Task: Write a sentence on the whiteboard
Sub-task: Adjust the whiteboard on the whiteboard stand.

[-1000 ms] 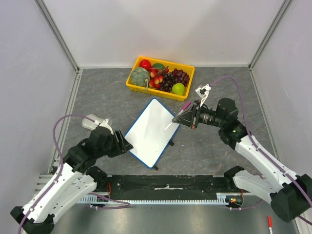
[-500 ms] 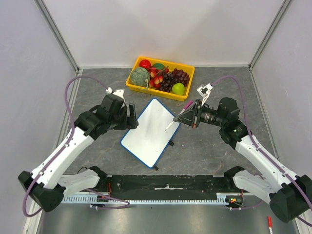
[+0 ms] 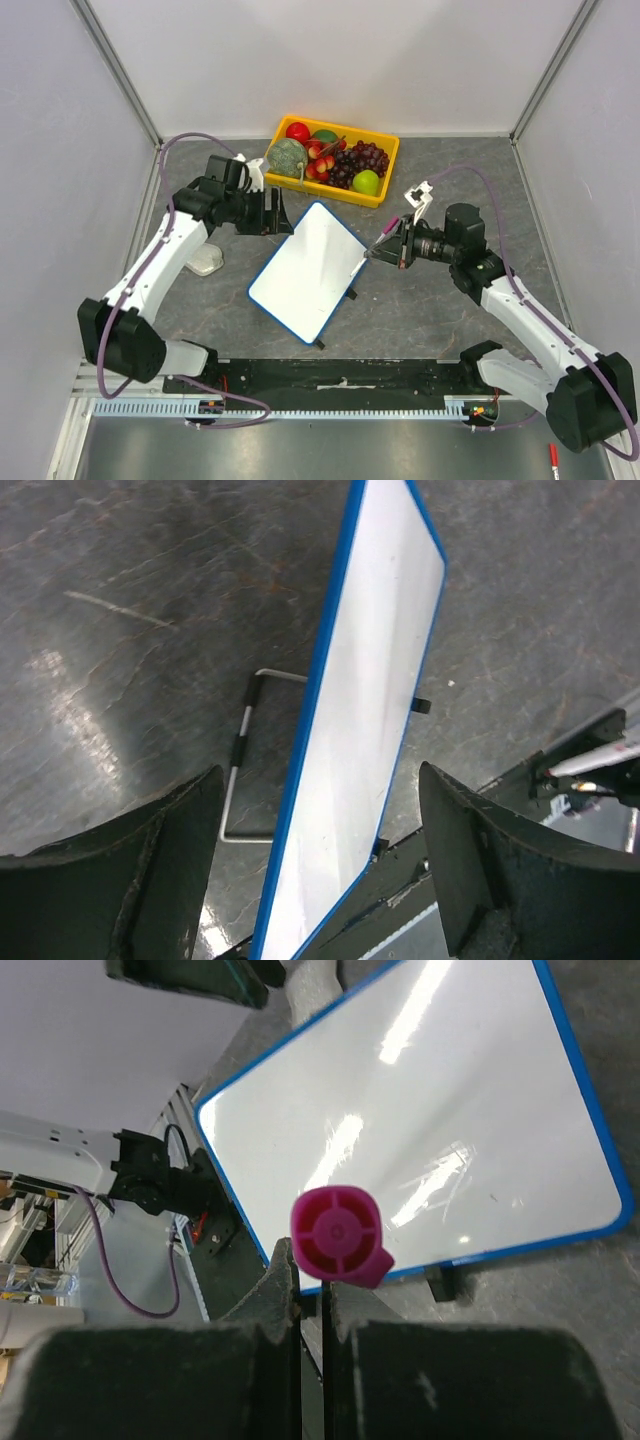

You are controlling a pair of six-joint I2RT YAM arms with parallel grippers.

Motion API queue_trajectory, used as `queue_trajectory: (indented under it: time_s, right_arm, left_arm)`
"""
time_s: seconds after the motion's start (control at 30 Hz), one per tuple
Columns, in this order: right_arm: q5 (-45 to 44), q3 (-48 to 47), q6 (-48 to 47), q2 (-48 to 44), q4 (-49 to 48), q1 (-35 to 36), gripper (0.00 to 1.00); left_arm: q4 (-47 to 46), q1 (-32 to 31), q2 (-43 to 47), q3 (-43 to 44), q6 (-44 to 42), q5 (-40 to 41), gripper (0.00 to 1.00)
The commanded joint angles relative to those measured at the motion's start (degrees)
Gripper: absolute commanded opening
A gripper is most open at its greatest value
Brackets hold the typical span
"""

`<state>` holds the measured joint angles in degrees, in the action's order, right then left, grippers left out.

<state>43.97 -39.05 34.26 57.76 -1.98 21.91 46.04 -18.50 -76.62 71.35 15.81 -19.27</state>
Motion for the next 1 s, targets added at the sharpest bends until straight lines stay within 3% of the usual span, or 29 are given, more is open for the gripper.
queue_trajectory:
  time_s: [0.0,0.23,0.43,0.63,0.8,0.97]
  right_arm:
    - [2.3,3.0,-2.4,0.6,1.8,-1.7,0.00]
    - [1.9,5.7,-4.5,1.1,3.6,-2.9,0.00]
    - [-6.1,7.6,-7.8,2.4,4.8,-3.0,0.00]
    - [-9.7,8.1,-7.6,5.5,0.1,-3.0,0.00]
    - [-10.1,8.4,-7.5,6.3,-0.9,-3.1,0.00]
    - [-10.5,9.2,-7.5,4.6,-0.9,-3.3,0.00]
  left_arm:
    - [-2.2,0.7,-3.1,5.1,-6.1,-11.4,0.81]
    - [-0.9,2.2,-7.3,7.5,-9.7,-11.4,0.82]
    - [0.7,2.1,-11.9,8.7,-12.6,-14.9,0.77]
    - [1.3,2.2,-13.9,8.3,-14.8,-19.6,0.75]
    - [1.6,1.5,-17.2,8.9,-15.4,-22.9,0.70]
    - [4.0,0.4,-20.4,9.1,-17.6,-21.2,0.64]
